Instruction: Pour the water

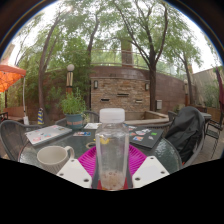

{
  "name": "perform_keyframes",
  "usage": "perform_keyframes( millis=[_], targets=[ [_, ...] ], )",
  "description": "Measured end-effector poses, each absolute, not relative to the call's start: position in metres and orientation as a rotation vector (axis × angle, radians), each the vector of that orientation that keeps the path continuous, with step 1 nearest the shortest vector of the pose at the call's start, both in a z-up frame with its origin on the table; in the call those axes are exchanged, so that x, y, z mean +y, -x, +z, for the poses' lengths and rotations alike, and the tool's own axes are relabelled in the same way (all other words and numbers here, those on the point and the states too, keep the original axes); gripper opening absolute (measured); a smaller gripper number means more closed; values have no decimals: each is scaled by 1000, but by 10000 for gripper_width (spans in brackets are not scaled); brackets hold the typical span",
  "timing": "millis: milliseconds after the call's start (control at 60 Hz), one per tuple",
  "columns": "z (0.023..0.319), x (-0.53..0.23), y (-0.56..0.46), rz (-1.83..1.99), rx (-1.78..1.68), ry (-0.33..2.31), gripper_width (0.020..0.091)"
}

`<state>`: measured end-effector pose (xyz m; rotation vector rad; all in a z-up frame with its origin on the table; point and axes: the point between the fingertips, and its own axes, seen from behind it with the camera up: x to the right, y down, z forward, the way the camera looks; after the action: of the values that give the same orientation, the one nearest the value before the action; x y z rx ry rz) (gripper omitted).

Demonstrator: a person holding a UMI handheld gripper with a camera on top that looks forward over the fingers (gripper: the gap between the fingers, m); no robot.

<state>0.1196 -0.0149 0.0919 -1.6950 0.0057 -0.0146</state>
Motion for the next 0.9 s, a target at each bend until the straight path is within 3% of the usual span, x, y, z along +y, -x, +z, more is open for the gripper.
perform_keyframes(
  millis=[50,117,217,250,533,783,900],
  targets=[
    [93,-13,-119,-8,12,1695,430],
    [91,-15,-116,9,6,1727,520],
    [70,-29,-119,16,-8,1886,805],
    [72,-33,-116,15,-4,1900,858],
    [131,-156,-112,-110,83,2067,832],
    [225,-303,-60,-84,195,2180,839],
    [258,-336,-42,6,243,2176,837]
  ],
)
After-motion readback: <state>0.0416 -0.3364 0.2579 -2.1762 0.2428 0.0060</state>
